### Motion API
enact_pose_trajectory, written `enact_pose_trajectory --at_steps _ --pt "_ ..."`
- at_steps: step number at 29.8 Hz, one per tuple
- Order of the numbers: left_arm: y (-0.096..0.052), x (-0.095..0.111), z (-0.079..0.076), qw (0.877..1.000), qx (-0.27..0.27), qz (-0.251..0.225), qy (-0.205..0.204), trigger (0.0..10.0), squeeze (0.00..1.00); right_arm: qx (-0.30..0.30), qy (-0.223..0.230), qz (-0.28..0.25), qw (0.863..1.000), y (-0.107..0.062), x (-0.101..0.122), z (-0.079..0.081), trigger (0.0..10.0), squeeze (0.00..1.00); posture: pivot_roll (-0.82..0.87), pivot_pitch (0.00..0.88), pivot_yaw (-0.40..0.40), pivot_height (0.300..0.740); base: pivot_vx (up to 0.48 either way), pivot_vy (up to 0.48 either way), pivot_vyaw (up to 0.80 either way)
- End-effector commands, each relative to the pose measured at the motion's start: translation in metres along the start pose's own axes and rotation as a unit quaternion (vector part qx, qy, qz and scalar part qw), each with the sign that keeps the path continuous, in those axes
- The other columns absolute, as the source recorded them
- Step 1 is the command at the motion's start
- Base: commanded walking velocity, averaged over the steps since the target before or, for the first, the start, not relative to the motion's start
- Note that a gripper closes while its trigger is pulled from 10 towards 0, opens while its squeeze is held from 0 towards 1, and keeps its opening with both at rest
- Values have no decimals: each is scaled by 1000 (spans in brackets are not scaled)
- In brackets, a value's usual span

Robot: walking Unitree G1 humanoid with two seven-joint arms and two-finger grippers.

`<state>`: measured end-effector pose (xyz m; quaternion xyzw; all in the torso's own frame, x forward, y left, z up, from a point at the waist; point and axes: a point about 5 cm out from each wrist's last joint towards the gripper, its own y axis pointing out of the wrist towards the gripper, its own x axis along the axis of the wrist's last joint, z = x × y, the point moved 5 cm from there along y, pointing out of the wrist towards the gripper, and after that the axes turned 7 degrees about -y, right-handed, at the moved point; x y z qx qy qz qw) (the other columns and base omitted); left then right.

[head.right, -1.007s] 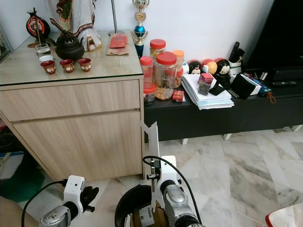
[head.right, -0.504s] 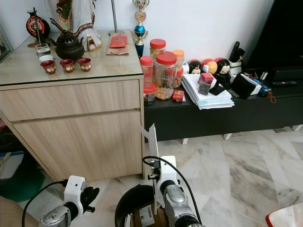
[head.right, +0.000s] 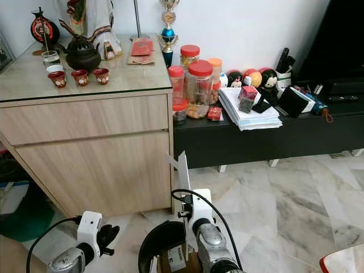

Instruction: Picking trash to rubbish bin

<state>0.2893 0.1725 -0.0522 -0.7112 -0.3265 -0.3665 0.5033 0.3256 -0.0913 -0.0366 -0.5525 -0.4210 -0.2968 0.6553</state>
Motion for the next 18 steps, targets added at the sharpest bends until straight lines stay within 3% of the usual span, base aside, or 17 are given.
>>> enact_pose_trajectory --at_steps 1,3,4,5,6,18 --pt "-1 0 2 1000 -1 4 3 10000 0 0 -3 7 1000 -1 -3 -1 10000 0 90 40 -23 740 0 0 0" --pt "-1 0 2 1000 -1 4 3 10000 0 0 -3 8 1000 -1 -5 -1 10000 0 90 40 -23 740 0 0 0" --pt "-1 0 2 1000 -1 4 3 10000 0 0 -4 10 1000 -1 -5 -2 10000 467 89 42 -23 740 0 0 0" --pt "-1 0 2 1000 -1 4 3 10000 0 0 -5 10 1000 -2 -6 -2 10000 467 89 42 -23 740 0 0 0" --pt "-1 0 2 1000 -1 4 3 10000 0 1 -4 10 1000 -2 -6 -2 10000 1000 89 42 -23 740 0 0 0" --pt "0 2 1 1000 -3 2 4 10000 0 6 -8 12 1000 -2 -7 -2 10000 1000 87 39 -21 740 0 0 0"
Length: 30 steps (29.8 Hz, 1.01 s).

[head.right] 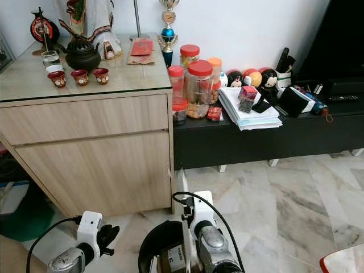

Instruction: Picking trash to rubbish bin

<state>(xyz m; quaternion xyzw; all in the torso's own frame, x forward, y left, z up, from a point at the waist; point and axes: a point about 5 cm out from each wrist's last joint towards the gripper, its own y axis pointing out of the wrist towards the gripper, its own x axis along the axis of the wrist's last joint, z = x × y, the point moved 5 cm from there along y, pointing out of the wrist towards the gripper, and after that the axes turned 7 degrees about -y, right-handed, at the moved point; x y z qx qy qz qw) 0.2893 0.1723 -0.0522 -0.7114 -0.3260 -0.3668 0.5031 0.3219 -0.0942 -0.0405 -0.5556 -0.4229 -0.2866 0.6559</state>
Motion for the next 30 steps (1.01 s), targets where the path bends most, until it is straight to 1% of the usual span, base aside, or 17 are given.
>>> enact_pose_trajectory --at_steps 1,7,8,10,13,16,17,18,19,20,21,22,23,24,26,27,30 --pt "0 2 2 1000 -2 1 4 10000 0 3 -1 5 1000 0 -2 1 10000 1000 89 38 -22 740 0 0 0" --pt "0 3 2 1000 -2 0 4 10000 0 2 -3 5 1000 0 -2 1 10000 1000 89 38 -22 740 0 0 0" --pt "0 3 2 1000 -2 0 4 10000 0 2 -4 6 1000 0 -2 1 10000 27 89 38 -22 740 0 0 0" --pt "0 3 2 1000 -1 1 5 10000 0 3 -6 8 1000 0 -3 1 10000 0 89 38 -22 740 0 0 0" --pt "0 3 2 1000 1 1 5 10000 0 0 -7 10 1000 -1 -5 0 10000 0 90 39 -22 740 0 0 0" --pt "-1 2 8 1000 19 2 12 10000 0 -2 -8 15 1000 -2 -7 -1 10000 0 89 38 -21 740 0 0 0" --pt "-3 2 18 998 56 1 25 10000 0 -5 -11 22 1000 -3 -11 -2 10000 0 87 36 -21 740 0 0 0" --pt "-3 2 18 998 56 1 25 10000 0 -5 -11 22 1000 -3 -11 -2 10000 0 87 36 -21 740 0 0 0" --pt "-5 3 23 997 75 -1 30 10000 0 -6 -12 26 1000 -3 -13 -3 10000 0 87 36 -21 740 0 0 0" --pt "-11 0 40 991 130 6 38 10000 0 -9 -10 34 999 -5 -19 -5 10000 0 87 36 -21 740 0 0 0" --pt "-17 -4 52 985 164 15 44 10000 0 -13 -7 39 999 -7 -24 -7 10000 0 87 36 -21 740 0 0 0" --pt "-17 -4 52 985 164 15 44 10000 0 -13 -7 39 999 -7 -24 -7 10000 0 87 36 -21 740 0 0 0" --pt "-30 -13 71 975 215 26 39 10000 0 -23 2 47 999 -10 -31 -12 10000 0 87 36 -21 740 0 0 0" --pt "-38 -19 79 971 237 31 32 10000 0 -29 7 52 998 -12 -35 -16 10000 0 87 36 -21 740 0 0 0" --pt "-40 -20 81 969 242 32 31 10000 0 -31 7 55 998 -13 -37 -17 10000 0 81 37 -23 740 0 0 0" --pt "-50 -32 88 965 259 44 17 10000 0 -39 1 71 997 -17 -46 -22 10000 0 84 38 -25 740 0 0 0" --pt "-54 -40 89 963 263 54 15 10000 0 -51 5 82 995 -20 -53 -27 10000 0 87 38 -26 740 0 0 0"
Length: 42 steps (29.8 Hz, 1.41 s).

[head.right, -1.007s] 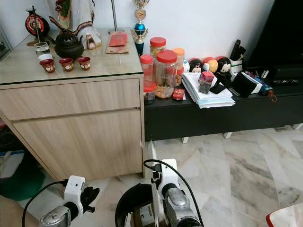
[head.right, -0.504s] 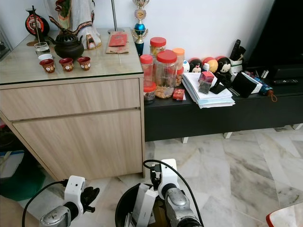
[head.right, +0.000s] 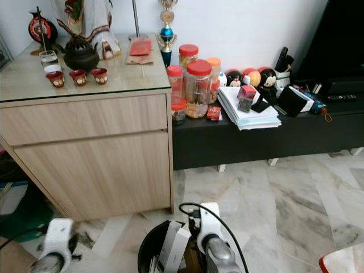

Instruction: Picking trash to rubbish bin

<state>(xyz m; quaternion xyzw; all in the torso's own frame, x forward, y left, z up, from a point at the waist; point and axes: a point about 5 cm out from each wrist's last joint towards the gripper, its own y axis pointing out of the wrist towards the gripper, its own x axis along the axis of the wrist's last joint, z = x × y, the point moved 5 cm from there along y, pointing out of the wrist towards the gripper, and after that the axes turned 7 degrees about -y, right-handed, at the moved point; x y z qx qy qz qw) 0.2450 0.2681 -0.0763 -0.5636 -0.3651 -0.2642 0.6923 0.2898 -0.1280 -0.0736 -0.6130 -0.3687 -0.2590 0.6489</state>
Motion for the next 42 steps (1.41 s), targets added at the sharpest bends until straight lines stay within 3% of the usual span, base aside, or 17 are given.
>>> enact_pose_trajectory --at_steps 1,11,13,19,22,27,34,42 --pt "-2 -9 1 1000 9 16 -5 10000 0 -11 7 16 1000 -2 -9 -4 10000 0 88 37 -27 740 0 0 0" --pt "-11 -33 -5 999 14 44 -5 10000 0 -71 29 45 996 -11 -31 -35 10000 0 78 31 -27 740 0 0 0" --pt "-12 -36 -6 999 11 47 -9 10000 0 -107 40 57 992 -17 -38 -56 10000 0 77 28 -26 740 0 0 0" --pt "-12 -37 -5 999 13 47 -9 10000 0 -145 54 81 985 -29 -54 -84 10000 0 71 16 -27 740 0 0 0" --pt "-12 -36 -4 999 17 44 -6 10000 0 -140 61 96 984 -32 -62 -85 10000 0 67 12 -25 740 0 0 0" --pt "-12 -31 1 999 31 31 3 10000 0 -105 54 123 985 -35 -80 -68 10000 0 68 3 -23 740 0 0 0" --pt "-12 -32 0 999 25 35 6 10000 0 -99 56 146 983 -42 -98 -57 10000 0 60 0 -15 740 0 0 0" --pt "-14 -40 -9 999 6 49 5 10000 0 -76 42 145 986 -39 -96 -44 10000 0 57 0 -16 740 0 0 0"
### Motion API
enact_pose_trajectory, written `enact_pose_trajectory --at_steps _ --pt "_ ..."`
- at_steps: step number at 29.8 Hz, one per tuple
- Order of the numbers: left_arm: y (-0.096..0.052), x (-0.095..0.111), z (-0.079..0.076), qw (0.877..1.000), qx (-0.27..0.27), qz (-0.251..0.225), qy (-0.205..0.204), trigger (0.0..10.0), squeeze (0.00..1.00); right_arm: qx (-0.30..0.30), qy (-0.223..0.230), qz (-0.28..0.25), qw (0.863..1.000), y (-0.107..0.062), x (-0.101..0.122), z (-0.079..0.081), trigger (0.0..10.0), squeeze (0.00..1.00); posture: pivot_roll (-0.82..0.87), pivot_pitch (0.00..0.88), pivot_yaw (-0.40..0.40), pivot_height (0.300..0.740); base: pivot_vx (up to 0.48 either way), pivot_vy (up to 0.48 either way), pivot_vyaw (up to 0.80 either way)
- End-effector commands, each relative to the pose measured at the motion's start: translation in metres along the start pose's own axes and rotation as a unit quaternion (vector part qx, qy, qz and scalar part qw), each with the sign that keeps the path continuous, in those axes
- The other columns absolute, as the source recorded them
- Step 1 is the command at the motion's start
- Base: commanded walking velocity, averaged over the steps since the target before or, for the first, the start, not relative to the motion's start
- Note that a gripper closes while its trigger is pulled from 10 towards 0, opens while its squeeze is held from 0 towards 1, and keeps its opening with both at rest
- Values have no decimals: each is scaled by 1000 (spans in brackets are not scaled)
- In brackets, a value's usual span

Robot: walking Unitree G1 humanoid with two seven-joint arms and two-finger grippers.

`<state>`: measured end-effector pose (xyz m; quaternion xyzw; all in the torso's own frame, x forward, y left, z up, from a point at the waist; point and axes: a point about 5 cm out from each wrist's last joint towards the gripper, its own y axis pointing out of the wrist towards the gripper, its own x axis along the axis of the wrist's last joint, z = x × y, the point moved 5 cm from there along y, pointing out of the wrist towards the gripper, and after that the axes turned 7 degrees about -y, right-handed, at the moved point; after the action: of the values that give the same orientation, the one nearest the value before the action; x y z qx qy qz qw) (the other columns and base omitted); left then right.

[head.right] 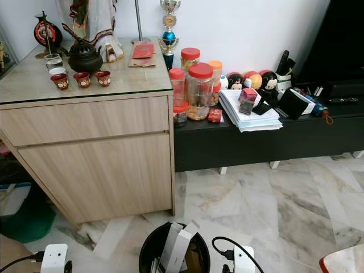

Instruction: Picking trash to rubbish bin

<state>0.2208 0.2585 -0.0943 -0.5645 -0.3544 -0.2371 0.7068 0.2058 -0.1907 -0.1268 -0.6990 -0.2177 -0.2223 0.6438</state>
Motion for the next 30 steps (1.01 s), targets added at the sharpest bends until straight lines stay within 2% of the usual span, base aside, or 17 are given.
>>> enact_pose_trajectory --at_steps 1,8,24,30 --pt "-3 -12 -4 1000 -15 21 8 10000 0 12 -14 -7 1000 2 7 7 10000 0 56 0 -19 740 0 0 0" --pt "-6 -19 -4 999 -14 28 4 10000 0 24 -14 -25 999 3 20 15 10000 0 55 0 -22 740 0 0 0" --pt "-6 -20 -5 999 -19 31 2 10000 0 29 -16 -17 999 2 13 18 10000 0 54 0 -23 740 0 0 0" --pt "-5 -18 -4 999 -15 30 -1 10000 0 28 -13 -20 999 3 15 18 10000 0 56 0 -25 740 -243 0 0"
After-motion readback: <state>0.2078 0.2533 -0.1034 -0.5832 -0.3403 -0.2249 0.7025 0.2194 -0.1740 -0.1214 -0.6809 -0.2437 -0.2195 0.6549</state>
